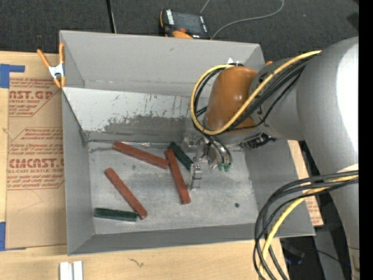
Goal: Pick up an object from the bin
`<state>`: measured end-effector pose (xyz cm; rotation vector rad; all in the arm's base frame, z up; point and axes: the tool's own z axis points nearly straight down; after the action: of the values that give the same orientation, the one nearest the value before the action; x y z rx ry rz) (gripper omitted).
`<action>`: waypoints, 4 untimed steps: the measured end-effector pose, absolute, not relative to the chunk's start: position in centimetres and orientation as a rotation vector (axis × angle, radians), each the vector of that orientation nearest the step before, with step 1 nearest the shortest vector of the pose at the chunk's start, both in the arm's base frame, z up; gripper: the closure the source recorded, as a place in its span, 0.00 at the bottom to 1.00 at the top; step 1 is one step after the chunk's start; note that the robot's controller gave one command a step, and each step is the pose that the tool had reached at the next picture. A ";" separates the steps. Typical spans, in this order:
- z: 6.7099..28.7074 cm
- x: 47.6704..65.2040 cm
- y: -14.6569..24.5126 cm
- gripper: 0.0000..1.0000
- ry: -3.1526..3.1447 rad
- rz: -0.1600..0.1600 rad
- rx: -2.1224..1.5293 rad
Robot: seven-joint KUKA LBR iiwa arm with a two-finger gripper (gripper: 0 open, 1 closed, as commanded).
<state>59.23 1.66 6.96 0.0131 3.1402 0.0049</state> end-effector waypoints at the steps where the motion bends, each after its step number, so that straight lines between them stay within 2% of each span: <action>1: 7.0 58.1 6.7 0.00 3.141 0.004 -0.026; 2: 7.0 58.2 6.4 1.00 3.140 0.001 -0.019; 3: 7.0 56.3 9.5 1.00 3.142 0.003 0.001; 4: 7.0 56.4 9.3 0.00 3.141 0.001 0.004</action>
Offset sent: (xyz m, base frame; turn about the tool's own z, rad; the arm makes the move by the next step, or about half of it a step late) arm -0.0107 0.0460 0.0004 -0.0189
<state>56.37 9.34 6.97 0.0042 3.1407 0.0010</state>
